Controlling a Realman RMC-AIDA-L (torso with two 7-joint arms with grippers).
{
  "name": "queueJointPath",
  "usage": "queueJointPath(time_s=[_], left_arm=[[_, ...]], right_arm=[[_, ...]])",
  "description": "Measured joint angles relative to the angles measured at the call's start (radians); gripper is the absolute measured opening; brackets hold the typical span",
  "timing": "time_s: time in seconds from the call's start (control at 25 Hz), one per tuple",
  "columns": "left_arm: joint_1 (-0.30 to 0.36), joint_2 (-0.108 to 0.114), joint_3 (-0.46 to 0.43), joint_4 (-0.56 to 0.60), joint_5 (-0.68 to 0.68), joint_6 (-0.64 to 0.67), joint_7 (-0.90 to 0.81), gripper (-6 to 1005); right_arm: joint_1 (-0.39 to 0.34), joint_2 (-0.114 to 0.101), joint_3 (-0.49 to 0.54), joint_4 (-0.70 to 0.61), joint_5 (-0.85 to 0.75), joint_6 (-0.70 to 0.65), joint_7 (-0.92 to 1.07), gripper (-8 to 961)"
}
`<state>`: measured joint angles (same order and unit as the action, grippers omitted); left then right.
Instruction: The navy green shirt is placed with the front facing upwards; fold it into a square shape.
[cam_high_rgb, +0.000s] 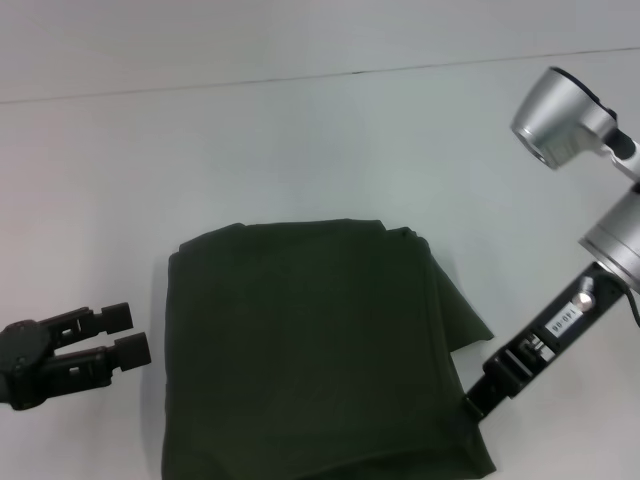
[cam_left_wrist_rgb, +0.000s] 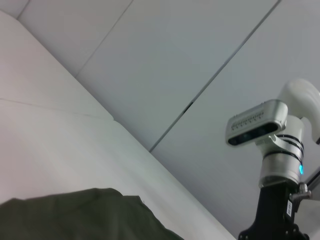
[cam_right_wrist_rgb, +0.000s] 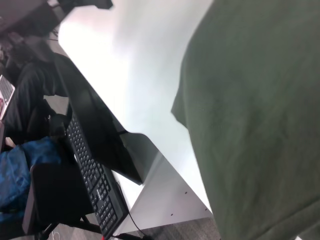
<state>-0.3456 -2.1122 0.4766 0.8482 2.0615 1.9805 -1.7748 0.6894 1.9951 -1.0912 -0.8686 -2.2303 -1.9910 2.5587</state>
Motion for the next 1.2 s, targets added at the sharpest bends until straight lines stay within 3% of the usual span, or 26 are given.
queueJointPath(time_s=[0.32, 0.64, 1.08, 1.2], left_arm=[[-0.014, 0.000, -0.002, 0.000, 0.000, -0.004, -0.003, 904], [-0.018, 0.000, -0.003, 0.000, 0.000, -0.008, -0.003, 905], [-0.013, 0.000, -0.054, 0.000, 0.000, -0.012, -0.003, 904], [-0.012, 0.001, -0.058, 0.000, 0.000, -0.012, -0.003, 904]], right_arm=[[-0.046, -0.001, -0.038, 0.021, -0.046, 0.006, -0.006, 32], [-0.048, 0.012, -0.012, 0.045, -0.181, 0.038, -0.012, 37], [-0.030, 0.009, 0.004, 0.100, -0.195, 0.076, -0.007, 45], [-0.030, 0.005, 0.004, 0.105, -0.196, 0.077, -0.004, 112]])
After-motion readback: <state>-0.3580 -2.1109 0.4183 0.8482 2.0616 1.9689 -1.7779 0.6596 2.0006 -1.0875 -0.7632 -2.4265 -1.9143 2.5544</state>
